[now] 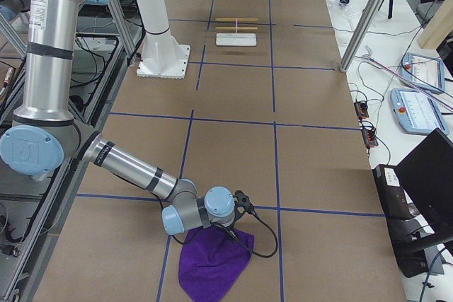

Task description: Hang towel on rack

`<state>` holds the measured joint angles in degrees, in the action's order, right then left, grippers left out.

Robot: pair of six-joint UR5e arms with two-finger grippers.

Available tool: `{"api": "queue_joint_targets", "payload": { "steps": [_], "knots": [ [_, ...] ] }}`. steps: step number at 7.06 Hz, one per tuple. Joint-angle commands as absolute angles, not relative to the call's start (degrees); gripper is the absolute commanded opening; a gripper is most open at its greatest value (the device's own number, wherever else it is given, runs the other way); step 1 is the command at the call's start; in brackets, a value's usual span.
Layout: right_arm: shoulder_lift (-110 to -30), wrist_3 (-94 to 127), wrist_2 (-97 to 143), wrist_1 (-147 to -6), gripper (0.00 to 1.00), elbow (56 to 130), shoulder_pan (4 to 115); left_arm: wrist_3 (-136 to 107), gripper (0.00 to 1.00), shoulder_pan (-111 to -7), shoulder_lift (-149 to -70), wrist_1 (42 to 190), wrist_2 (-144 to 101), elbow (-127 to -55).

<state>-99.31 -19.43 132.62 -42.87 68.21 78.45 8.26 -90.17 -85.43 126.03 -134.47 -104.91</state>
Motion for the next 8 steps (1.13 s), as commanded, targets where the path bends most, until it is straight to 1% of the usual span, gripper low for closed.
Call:
{"api": "queue_joint_targets", "payload": {
  "steps": [1,3,4,6,7,8],
  "knots": [
    [-99.40,-20.47,132.97,-41.84,0.00,68.55,78.13,8.26,1.00,-90.18,-85.52,126.04,-134.47,-104.94],
    [-100.10,-20.48,134.29,-41.66,0.00,69.86,78.31,8.17,1.00,-90.18,-85.43,126.04,-135.00,-104.94],
    [-101.93,-20.39,136.56,-41.75,0.00,73.27,78.66,8.17,1.00,-90.18,-85.43,125.95,-135.87,-104.68],
    [-103.71,-19.61,137.89,-42.62,0.00,81.78,82.78,7.48,1.00,-90.18,-85.34,127.87,-139.30,-104.33],
    [-102.67,-18.90,140.68,-45.50,0.00,85.31,83.58,6.77,1.00,-90.18,-85.60,128.92,-139.39,-104.94],
    [-101.00,-11.24,147.15,-48.49,0.00,91.00,83.67,6.42,1.00,-89.91,-85.52,130.41,-141.13,-104.94]
  ]
}}
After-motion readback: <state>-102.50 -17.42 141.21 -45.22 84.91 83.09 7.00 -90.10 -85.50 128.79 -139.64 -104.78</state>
